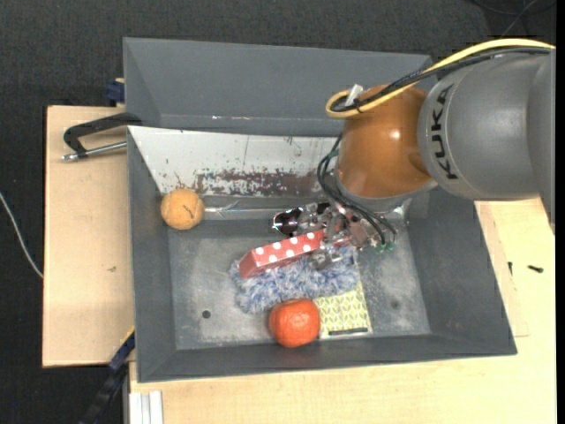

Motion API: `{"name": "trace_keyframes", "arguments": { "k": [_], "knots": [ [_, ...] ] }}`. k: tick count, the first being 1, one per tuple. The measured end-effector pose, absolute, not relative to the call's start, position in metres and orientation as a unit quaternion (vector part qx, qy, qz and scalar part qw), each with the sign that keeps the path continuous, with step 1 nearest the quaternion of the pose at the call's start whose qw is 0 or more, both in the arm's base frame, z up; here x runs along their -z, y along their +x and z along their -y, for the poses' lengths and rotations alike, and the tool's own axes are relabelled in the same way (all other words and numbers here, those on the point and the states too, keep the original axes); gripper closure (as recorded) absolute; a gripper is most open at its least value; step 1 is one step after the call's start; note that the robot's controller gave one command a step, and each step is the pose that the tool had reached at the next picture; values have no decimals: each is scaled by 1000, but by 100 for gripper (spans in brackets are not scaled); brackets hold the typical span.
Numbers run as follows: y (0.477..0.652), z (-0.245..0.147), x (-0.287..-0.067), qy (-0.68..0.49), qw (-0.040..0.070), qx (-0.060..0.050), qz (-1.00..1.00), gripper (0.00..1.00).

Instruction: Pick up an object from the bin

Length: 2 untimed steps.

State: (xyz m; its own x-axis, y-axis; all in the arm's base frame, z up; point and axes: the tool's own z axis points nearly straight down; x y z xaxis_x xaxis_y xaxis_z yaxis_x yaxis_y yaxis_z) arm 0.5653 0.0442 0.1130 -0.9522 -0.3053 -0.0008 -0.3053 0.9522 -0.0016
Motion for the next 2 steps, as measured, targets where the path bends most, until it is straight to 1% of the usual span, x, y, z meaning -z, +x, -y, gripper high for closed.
{"name": "trace_keyframes", "arguments": {
  "k": [1,2],
  "knots": [
    [560,-41,-162,-164,2,-1,-987,100],
    [576,-45,-280,-156,3,0,-988,100]
  ]
}}
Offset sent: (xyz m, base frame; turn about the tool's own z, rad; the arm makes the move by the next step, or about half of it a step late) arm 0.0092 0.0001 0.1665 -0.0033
